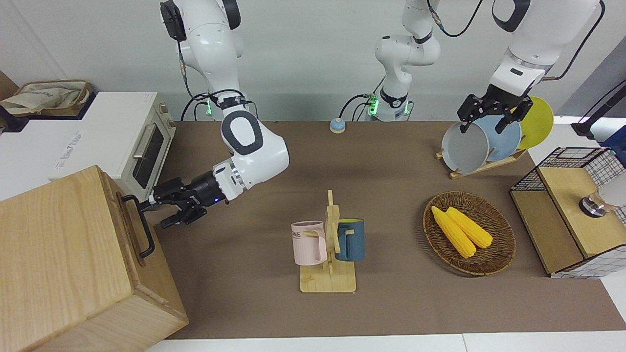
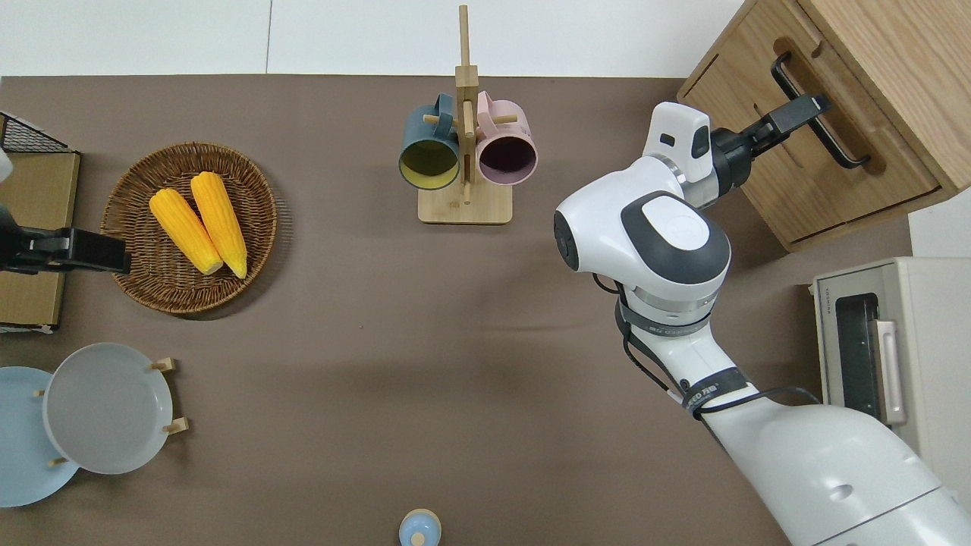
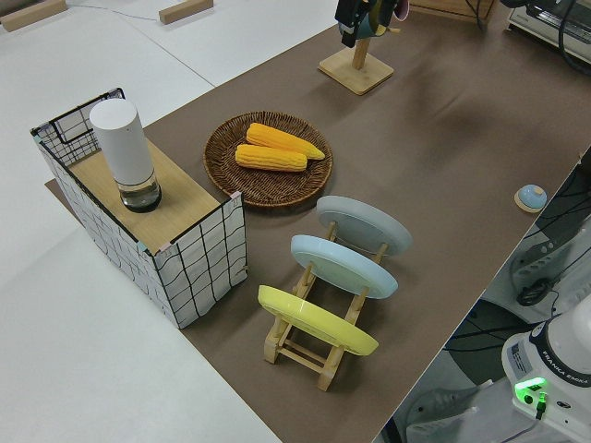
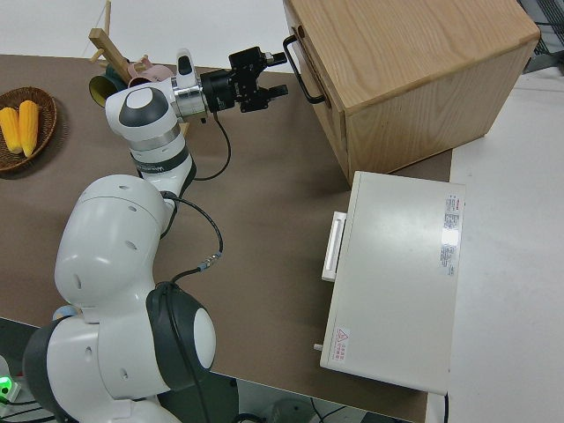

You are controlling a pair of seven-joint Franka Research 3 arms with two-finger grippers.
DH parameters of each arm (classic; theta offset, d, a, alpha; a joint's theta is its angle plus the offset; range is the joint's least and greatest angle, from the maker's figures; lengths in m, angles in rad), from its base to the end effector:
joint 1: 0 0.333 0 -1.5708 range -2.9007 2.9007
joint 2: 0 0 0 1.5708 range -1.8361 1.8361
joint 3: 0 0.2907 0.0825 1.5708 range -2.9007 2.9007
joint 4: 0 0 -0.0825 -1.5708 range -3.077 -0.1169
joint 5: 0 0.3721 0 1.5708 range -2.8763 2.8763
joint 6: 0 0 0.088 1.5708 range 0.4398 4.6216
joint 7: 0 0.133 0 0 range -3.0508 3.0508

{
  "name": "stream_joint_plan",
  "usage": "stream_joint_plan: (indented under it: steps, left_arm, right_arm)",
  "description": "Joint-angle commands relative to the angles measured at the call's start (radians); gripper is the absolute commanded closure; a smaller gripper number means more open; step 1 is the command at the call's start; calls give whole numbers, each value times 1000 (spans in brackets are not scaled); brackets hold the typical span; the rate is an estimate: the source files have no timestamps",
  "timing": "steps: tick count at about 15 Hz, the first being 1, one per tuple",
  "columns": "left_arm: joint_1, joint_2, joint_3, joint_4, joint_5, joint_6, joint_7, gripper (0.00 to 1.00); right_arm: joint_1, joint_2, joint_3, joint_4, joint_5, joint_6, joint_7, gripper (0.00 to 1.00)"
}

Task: Slide drawer open with right arm
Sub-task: 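Close the right gripper on the black drawer handle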

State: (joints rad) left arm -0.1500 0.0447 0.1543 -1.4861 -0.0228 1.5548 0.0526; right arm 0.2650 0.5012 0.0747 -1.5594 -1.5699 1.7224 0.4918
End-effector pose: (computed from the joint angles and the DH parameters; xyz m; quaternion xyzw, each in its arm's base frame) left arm 0.5550 -0.0025 0.5865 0.9996 -0.0246 0.0125 0.0076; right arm 0.6762 0.1047 0.3921 0.7251 0.1666 0.1580 0.6492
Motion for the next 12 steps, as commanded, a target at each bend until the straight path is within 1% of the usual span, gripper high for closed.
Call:
stream_joint_plan:
  steps: [1, 5, 8, 9, 10, 12]
  left_arm:
    - [-17, 12, 16, 20, 14, 1, 6, 2]
    - [-17, 12, 16, 20, 15, 1, 6, 2]
    - [-17, 12, 16, 20, 14, 1, 6, 5]
    - [-17, 12, 16, 20, 15, 1, 6, 5]
    - [-17, 12, 16, 20, 14, 1, 6, 5]
    - [-17, 12, 16, 20, 15, 1, 6, 5]
  right_arm:
    - [-12, 2, 5, -19, -68, -9, 42, 21]
    - [-24, 13, 5, -22, -102, -3, 73, 25]
    - [-30, 16, 4, -24, -108, 6, 73, 84]
    - [-35, 16, 3, -22, -114, 6, 71, 126]
    - [-35, 16, 3, -24, -122, 6, 71, 205]
    - [-36, 17, 3, -24, -124, 6, 65, 441]
